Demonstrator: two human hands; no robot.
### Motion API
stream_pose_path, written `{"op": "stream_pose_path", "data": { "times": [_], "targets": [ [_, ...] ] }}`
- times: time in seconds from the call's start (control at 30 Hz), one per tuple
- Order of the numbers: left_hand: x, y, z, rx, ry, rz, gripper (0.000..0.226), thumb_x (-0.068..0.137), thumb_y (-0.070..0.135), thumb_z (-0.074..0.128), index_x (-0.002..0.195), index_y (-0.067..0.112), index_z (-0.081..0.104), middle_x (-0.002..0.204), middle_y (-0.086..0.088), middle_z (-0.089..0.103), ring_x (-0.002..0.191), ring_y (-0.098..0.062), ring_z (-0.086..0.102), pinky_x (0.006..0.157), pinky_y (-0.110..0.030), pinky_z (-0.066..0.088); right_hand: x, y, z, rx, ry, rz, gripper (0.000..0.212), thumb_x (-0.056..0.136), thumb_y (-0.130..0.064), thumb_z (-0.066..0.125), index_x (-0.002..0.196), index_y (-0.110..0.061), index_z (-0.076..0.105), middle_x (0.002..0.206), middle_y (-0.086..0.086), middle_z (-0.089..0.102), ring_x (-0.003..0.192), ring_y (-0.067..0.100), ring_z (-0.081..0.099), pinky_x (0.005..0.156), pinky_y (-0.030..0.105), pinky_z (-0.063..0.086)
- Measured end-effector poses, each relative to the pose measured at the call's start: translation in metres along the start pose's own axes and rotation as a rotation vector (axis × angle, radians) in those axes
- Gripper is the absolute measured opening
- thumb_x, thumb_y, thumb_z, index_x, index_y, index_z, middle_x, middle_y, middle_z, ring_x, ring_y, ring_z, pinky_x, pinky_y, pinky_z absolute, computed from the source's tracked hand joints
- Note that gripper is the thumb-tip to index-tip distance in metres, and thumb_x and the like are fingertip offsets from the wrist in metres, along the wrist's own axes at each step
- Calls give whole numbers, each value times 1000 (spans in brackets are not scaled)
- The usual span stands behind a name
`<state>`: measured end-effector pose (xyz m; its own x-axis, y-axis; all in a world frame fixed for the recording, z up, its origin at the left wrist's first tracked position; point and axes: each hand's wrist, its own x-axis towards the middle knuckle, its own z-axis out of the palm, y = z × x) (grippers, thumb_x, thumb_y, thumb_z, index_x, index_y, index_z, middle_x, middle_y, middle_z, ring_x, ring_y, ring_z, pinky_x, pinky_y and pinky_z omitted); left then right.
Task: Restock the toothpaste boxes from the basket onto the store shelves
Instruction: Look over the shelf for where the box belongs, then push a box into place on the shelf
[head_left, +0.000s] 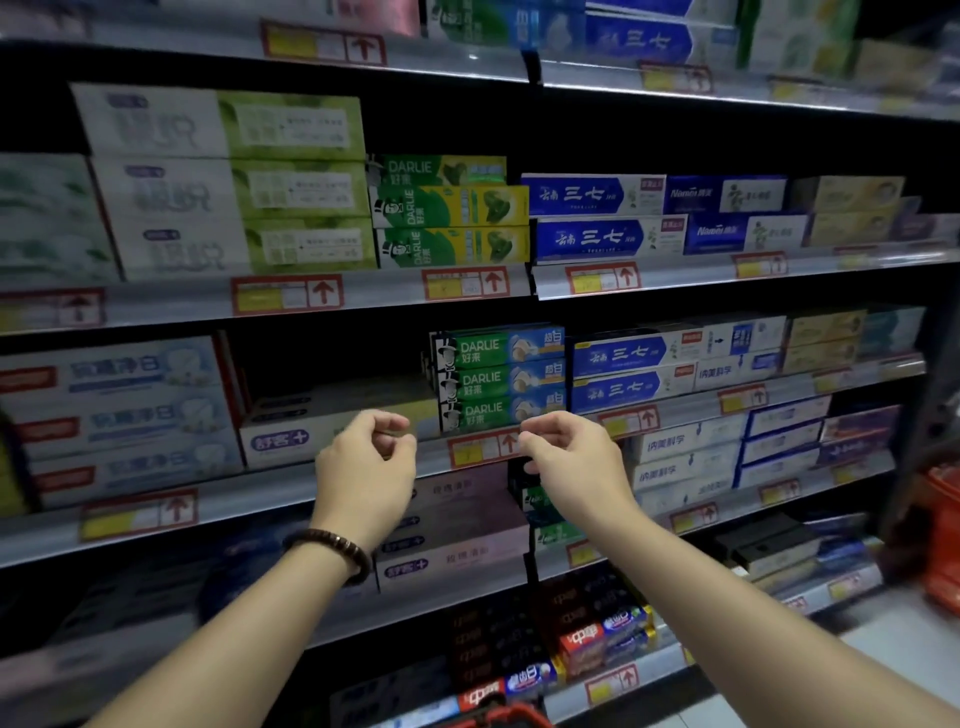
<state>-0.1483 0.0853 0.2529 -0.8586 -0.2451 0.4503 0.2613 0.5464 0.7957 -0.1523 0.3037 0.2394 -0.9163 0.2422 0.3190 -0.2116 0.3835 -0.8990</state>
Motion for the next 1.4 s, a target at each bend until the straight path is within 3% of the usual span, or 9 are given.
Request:
{"op": "stream_pose_path", "data": {
  "times": [0.07,0.3,0.53,0.77,0.93,1.23,1.4],
  "targets": [
    [-14,-3,-11,-22,-26,-29,10,100,24,66,97,33,64,87,3,73,81,-16,72,67,-28,56,-15,-2,2,49,-20,11,3,99,-33,70,100,-32,73,96,-8,78,93,15,75,86,39,62],
    [-70,-29,-53,-29,-87,-108,6,99,29,68,97,35,67,88,7,74,82,-15,73,79,-41,62,-78,1,23,134,-95,36,5,96,-25,74,97,-30,76,93,-4,80,91,15,76,90,46,63],
    [-128,-57,-93,-68,-112,-180,6,101,24,65,101,29,67,89,3,74,72,-10,73,71,-32,58,-136,11,45,173,-197,59,5,98,-29,73,96,-31,77,93,-3,79,93,17,75,87,51,62],
    [-173,-86,-113,-105,-116,-278,9,101,20,65,103,28,68,88,5,77,70,-12,74,67,-32,53,-176,25,59,253,-298,169,9,102,-18,69,100,-22,76,94,1,81,88,18,77,78,39,62],
    [-200,-106,-109,-91,-146,-337,12,99,16,65,102,27,68,86,4,77,71,-15,74,74,-35,59,-199,46,76,238,-359,239,12,99,-9,69,96,-18,77,90,7,80,80,18,76,68,33,56],
    [-216,-142,-103,-18,-238,-455,12,98,20,67,103,31,68,84,9,78,71,-13,75,65,-32,52,-223,79,90,178,-469,290,13,100,-10,68,98,-20,76,90,6,80,81,19,77,68,32,57],
    [-218,-159,-104,-1,-284,-522,11,99,20,66,104,29,68,85,7,79,75,-15,76,73,-36,56,-227,93,91,149,-502,312,11,100,-11,68,97,-19,76,90,8,80,78,19,77,66,31,56]
  ]
}}
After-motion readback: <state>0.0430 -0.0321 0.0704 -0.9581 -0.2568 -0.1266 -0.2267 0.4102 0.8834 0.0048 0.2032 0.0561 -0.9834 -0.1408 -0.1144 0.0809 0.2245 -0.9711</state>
